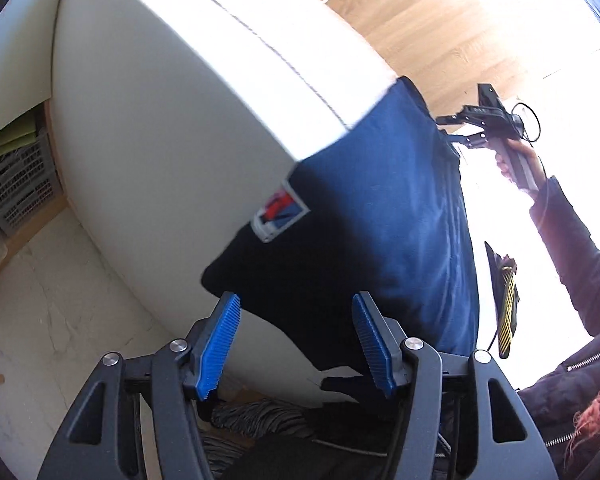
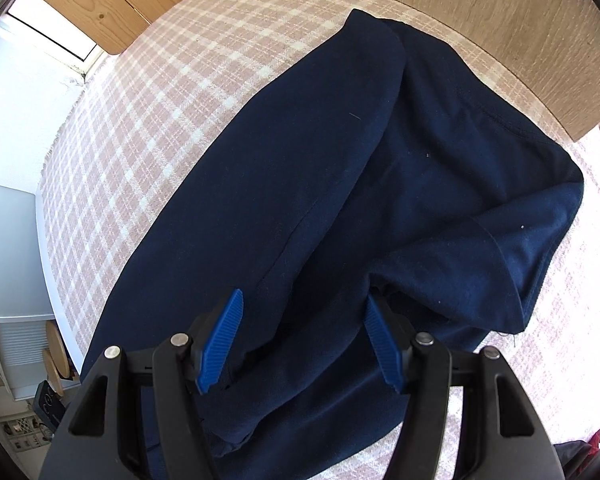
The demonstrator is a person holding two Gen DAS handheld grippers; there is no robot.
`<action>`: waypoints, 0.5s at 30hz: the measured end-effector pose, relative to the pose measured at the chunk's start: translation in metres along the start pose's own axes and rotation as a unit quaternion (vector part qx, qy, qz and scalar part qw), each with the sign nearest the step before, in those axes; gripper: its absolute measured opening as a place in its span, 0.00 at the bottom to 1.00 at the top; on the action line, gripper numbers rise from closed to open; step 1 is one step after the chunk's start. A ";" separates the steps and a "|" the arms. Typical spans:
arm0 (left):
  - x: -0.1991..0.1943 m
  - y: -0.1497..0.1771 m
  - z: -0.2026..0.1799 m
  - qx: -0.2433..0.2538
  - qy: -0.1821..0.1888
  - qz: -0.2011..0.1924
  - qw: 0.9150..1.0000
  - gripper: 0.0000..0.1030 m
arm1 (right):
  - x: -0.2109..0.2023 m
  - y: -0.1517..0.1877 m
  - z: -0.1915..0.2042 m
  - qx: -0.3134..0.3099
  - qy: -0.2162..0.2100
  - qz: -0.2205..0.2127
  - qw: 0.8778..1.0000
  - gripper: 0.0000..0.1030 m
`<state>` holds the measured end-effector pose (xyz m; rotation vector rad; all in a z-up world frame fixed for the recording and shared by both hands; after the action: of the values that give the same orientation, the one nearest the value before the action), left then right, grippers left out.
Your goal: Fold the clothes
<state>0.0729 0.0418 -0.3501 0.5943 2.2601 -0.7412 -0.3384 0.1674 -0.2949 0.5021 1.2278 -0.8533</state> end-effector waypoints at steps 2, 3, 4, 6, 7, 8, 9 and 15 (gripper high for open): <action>0.002 0.001 -0.007 0.006 -0.007 0.008 1.000 0.55 | -0.003 -0.005 -0.002 0.014 -0.016 -0.001 1.000 0.59; 0.000 -0.002 -0.006 0.005 -0.007 0.009 1.000 0.55 | -0.003 -0.008 -0.004 0.020 -0.020 -0.001 1.000 0.59; -0.001 -0.004 -0.006 0.000 -0.006 0.009 1.000 0.55 | -0.003 -0.011 -0.006 0.026 -0.023 -0.001 0.999 0.59; 0.000 -0.005 -0.004 -0.005 -0.006 0.007 1.000 0.55 | -0.003 -0.015 -0.007 0.033 -0.025 0.000 0.999 0.59; -0.001 -0.006 -0.002 -0.006 -0.010 0.007 1.000 0.55 | -0.003 -0.016 -0.007 0.033 -0.023 0.000 0.999 0.59; -0.003 -0.007 0.001 -0.006 -0.016 0.007 1.000 0.55 | -0.003 -0.017 -0.006 0.033 -0.022 0.000 0.999 0.59; -0.005 -0.008 0.001 -0.006 -0.018 0.007 1.000 0.55 | -0.009 -0.018 -0.004 0.028 -0.017 -0.009 0.999 0.59; -0.007 -0.007 -0.005 -0.006 -0.028 0.003 1.000 0.55 | -0.031 -0.012 0.021 -0.007 -0.028 -0.016 0.999 0.59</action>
<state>0.0713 0.0386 -0.3396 0.5690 2.2085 -0.7324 -0.3382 0.1540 -0.2581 0.4451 1.1928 -0.8806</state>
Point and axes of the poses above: each gripper's, at about its wrist camera, not at the fingertips, and x roughly the way its jaws point, z to its left, y to its underside, the point moved 10 cm from there along x, roughly the way its jaws point, and after that the axes turned 2 degrees about x, right-handed, at the moved point
